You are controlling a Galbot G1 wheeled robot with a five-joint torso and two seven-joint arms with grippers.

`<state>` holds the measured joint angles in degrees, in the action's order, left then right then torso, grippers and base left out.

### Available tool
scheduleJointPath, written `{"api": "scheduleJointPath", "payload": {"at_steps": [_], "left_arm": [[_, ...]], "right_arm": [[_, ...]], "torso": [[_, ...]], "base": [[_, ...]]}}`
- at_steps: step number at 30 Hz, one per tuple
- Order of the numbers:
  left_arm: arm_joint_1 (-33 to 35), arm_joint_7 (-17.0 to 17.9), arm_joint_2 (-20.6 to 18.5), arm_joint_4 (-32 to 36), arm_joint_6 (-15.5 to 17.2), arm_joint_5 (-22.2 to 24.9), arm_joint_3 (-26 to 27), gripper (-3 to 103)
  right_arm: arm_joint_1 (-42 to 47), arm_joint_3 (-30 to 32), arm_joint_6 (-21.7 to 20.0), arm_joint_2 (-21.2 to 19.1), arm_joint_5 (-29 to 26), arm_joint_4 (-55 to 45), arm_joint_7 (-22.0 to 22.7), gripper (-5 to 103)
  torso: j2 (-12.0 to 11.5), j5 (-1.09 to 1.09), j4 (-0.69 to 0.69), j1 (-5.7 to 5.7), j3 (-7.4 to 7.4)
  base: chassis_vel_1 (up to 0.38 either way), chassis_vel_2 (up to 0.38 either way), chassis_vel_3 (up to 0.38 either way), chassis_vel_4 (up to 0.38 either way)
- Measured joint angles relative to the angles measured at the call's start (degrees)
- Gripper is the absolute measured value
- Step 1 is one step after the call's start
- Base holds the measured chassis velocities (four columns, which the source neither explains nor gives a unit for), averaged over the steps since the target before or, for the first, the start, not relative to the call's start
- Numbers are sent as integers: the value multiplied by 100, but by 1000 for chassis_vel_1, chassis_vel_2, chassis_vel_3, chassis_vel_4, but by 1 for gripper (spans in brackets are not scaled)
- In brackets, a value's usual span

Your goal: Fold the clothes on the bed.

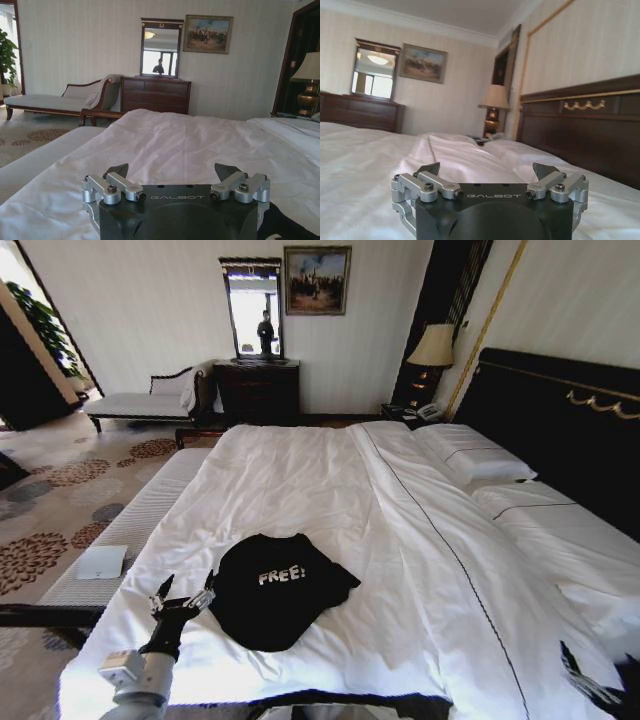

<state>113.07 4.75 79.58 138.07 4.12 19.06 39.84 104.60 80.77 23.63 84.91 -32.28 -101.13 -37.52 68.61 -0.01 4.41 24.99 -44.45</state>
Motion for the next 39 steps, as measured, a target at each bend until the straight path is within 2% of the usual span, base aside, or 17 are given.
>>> {"api": "scheduleJointPath", "payload": {"at_steps": [10,18,25,30,39], "left_arm": [[133,2,122,68,-22,-76,-296,98],[-32,54,-26,93,8,-148,-281,97],[-32,79,-73,95,79,-295,-297,100],[-38,189,-88,5,260,-345,-164,100],[29,223,-79,-125,123,-424,129,100]], "right_arm": [[0,-565,152,113,80,-501,156,100],[26,-668,295,199,472,-487,122,100],[34,-697,301,252,542,-489,120,100],[45,-723,301,316,606,-510,130,100],[46,-738,301,365,658,-502,140,100]], "torso": [[0,0,0,0,0],[0,0,1,0,0],[0,1,1,0,0],[0,1,0,0,0],[0,0,0,0,0]], "base": [[0,0,0,0],[0,0,0,0],[0,0,0,0],[29,42,-28,-29],[104,109,-127,-127]]}}
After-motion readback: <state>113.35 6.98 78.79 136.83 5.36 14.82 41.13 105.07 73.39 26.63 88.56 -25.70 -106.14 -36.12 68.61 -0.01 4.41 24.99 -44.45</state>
